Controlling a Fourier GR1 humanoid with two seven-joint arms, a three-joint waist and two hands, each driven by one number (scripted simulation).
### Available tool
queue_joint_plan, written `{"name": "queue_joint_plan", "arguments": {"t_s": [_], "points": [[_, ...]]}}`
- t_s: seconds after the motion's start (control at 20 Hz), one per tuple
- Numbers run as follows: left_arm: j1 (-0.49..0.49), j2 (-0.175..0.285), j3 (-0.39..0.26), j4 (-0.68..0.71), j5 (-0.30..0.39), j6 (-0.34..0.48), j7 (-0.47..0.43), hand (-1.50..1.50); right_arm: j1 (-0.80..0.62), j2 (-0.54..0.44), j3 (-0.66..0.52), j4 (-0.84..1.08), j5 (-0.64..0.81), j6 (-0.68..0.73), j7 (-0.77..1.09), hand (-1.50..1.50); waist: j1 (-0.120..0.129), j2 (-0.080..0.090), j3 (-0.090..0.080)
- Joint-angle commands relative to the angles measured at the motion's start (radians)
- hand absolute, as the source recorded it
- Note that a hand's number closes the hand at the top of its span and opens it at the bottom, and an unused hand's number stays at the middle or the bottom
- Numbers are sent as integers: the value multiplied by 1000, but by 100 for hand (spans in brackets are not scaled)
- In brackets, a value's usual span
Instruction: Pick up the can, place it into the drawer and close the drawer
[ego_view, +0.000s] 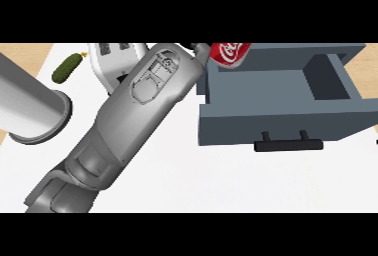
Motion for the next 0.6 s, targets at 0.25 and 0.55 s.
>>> {"name": "queue_joint_plan", "arguments": {"t_s": [0.25,0.55], "points": [[-152,0,-94,234,136,60,-87,150,-28,3,21,48,31,9,-24,-150,-21,5,1],[-194,0,-141,340,223,64,-122,150,-58,0,34,6,38,-13,33,-150,-42,10,1]]}}
